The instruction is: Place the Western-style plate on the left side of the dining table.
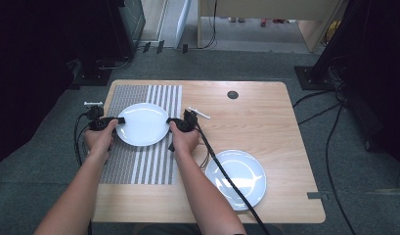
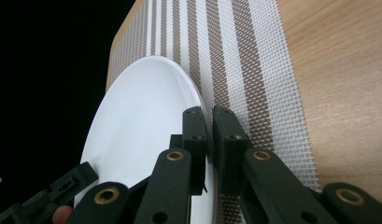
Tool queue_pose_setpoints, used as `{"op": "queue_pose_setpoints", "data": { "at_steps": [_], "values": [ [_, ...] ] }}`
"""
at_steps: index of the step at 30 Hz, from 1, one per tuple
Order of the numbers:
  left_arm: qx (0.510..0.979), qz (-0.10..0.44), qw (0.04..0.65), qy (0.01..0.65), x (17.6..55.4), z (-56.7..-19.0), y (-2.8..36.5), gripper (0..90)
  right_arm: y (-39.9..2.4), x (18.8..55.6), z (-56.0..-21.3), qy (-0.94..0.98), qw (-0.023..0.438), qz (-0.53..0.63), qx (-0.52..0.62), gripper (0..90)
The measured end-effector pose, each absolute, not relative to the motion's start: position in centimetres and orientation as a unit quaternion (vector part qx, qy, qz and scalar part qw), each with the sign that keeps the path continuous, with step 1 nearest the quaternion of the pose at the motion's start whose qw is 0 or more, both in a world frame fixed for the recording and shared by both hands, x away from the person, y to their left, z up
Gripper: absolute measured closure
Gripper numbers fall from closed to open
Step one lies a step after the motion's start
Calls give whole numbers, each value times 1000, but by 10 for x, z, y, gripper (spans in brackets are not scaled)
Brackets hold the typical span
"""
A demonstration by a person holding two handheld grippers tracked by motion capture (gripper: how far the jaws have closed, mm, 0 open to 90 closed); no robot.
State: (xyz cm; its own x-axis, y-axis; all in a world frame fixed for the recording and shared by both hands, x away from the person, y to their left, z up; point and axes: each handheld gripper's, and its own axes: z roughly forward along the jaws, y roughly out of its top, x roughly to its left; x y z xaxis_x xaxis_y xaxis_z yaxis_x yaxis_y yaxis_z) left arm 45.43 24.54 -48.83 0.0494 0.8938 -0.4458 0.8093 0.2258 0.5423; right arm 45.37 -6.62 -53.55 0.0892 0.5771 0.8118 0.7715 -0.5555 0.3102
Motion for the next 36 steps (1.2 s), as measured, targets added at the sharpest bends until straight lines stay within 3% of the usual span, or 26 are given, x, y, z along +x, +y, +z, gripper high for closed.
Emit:
{"op": "queue_pose_setpoints", "data": {
  "at_steps": [9,14,18,23,26,29,36],
  "values": [
    [642,53,350,680,454,-495,245,662,-66,453,-535,-475,95,-496,-721,845],
    [655,75,349,666,452,-495,244,626,-66,453,-534,-485,80,-512,-704,740],
    [657,100,367,651,449,-491,243,555,-67,453,-532,-503,48,-515,-692,644],
    [657,129,387,634,443,-479,242,480,-70,452,-525,-522,43,-523,-673,580],
    [657,122,395,630,438,-469,240,440,-72,451,-517,-534,36,-530,-657,523],
    [653,111,413,625,432,-460,239,368,-73,448,-508,-559,8,-535,-634,449],
    [645,114,449,608,409,-442,241,188,-81,437,-482,-610,-10,-551,-569,354]
  ]
}}
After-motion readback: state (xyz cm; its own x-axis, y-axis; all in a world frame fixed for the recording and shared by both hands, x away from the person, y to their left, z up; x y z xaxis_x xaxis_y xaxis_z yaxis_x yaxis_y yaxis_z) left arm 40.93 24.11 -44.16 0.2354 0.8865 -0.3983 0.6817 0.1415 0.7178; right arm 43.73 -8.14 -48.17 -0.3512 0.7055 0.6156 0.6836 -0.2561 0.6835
